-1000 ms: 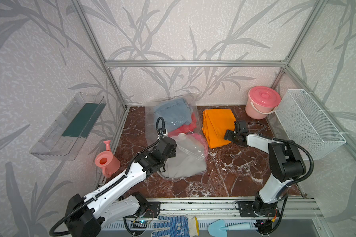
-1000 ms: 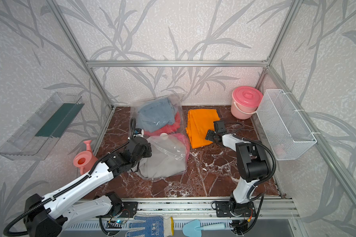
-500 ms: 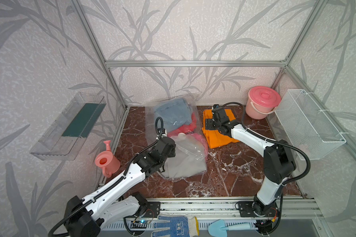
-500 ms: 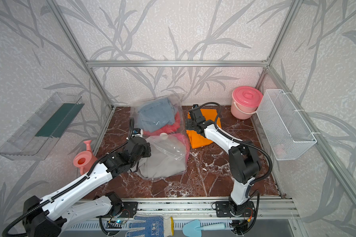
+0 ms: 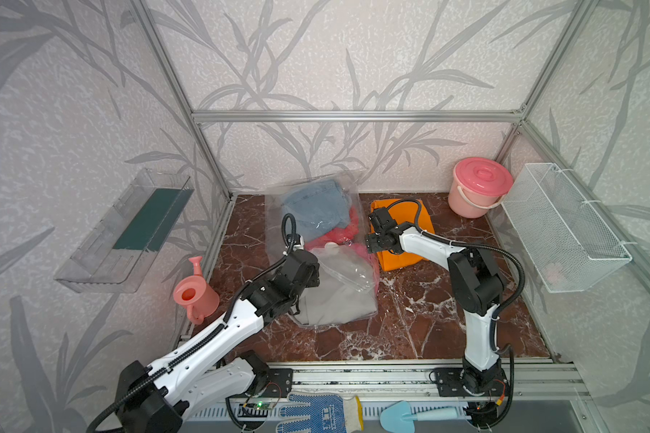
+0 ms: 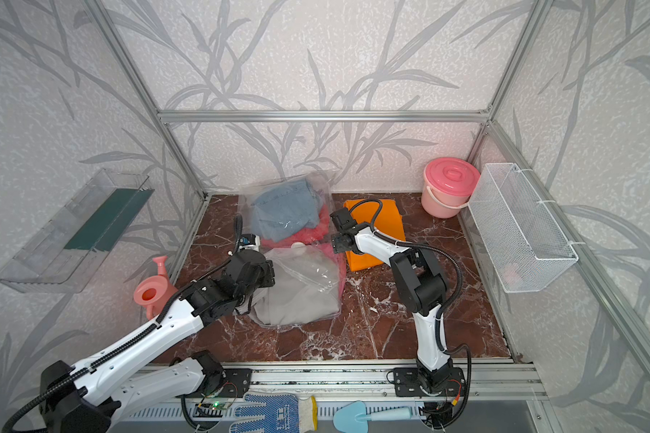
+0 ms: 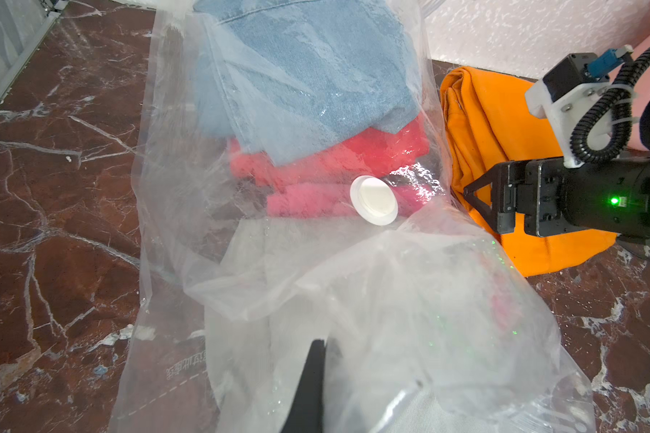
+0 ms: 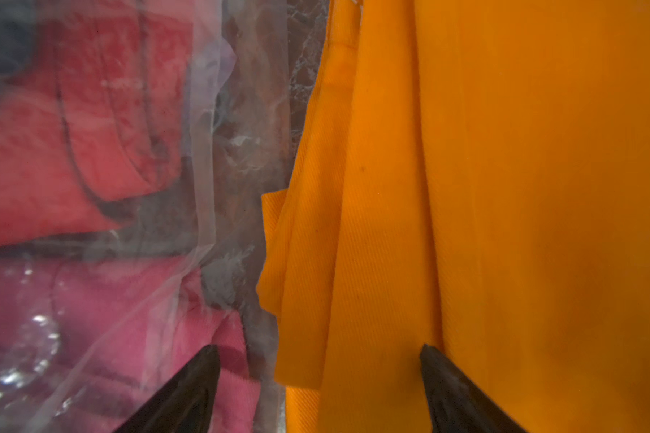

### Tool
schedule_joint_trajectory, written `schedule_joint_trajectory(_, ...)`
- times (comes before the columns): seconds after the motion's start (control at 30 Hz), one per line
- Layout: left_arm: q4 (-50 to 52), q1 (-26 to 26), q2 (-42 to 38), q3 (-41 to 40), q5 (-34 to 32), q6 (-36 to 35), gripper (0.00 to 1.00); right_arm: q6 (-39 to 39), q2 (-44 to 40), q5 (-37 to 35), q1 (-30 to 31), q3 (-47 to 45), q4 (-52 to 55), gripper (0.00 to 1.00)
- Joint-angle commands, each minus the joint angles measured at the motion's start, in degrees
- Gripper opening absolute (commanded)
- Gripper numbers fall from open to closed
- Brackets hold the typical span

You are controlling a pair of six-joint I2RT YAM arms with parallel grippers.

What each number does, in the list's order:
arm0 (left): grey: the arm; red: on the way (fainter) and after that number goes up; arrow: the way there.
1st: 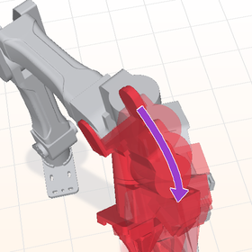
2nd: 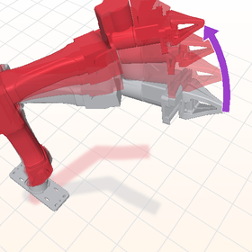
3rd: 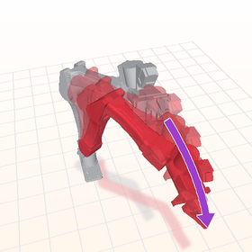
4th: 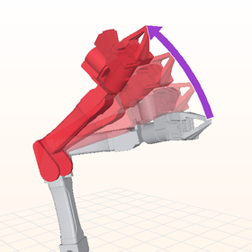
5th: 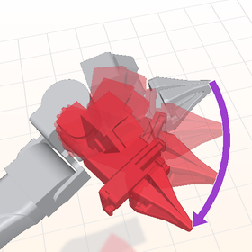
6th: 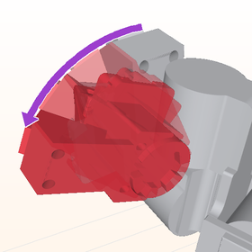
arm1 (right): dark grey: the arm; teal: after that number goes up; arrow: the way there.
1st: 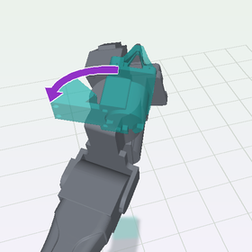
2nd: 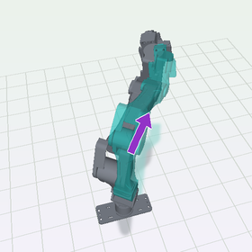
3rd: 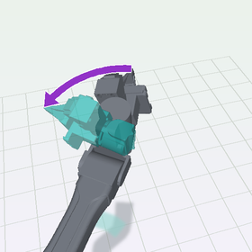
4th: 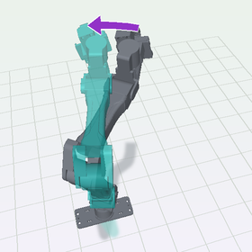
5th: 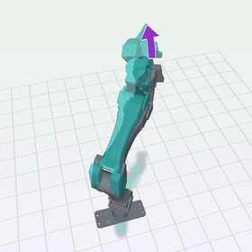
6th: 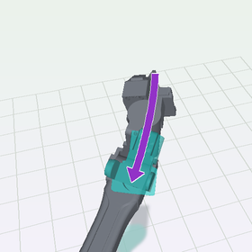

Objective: Take the trousers out of the vacuum bag
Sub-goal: Adjust the trousers at the center of the board.

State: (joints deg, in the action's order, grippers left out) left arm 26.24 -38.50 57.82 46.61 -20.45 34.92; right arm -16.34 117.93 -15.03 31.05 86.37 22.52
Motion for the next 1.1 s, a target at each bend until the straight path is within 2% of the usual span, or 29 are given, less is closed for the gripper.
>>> schedule_joint_trajectory(0.0,0.6,0.7,-1.5,-0.4,-1.3,-0.3,0.00,0.4,2.8,-2.2,0.2,2.9,1.4,0.81)
schedule_joint_trajectory(0.07,1.0,0.7,-1.6,-0.3,-1.5,-0.4,0.00,0.4,3.8,-3.2,0.2,4.0,2.0,0.78)
schedule_joint_trajectory(0.2,1.3,0.9,-2.3,-0.5,-1.8,-0.4,0.00,0.8,4.5,-5.0,0.2,5.1,1.9,0.65)
schedule_joint_trajectory(0.43,1.2,1.1,-2.7,-0.9,-1.7,-0.2,0.00,0.9,6.2,-8.0,0.2,5.7,3.4,0.62)
schedule_joint_trajectory(0.53,1.3,1.1,-2.8,-0.8,-1.7,-0.4,0.00,0.6,6.7,-9.6,0.2,5.7,3.5,0.50)
schedule_joint_trajectory(0.67,1.4,1.3,-3.0,-0.7,-1.7,-0.6,0.00,1.0,5.5,-10.5,0.2,6.2,3.1,0.27)
schedule_joint_trajectory(0.8,1.4,1.3,-3.0,-0.7,-1.6,-0.6,0.00,3.9,2.9,-10.7,0.2,8.8,3.2,0.14)
schedule_joint_trajectory(1.07,1.0,1.4,-3.2,-1.0,-1.2,-0.1,0.00,11.6,-2.6,-12.1,0.3,14.8,7.6,0.07)
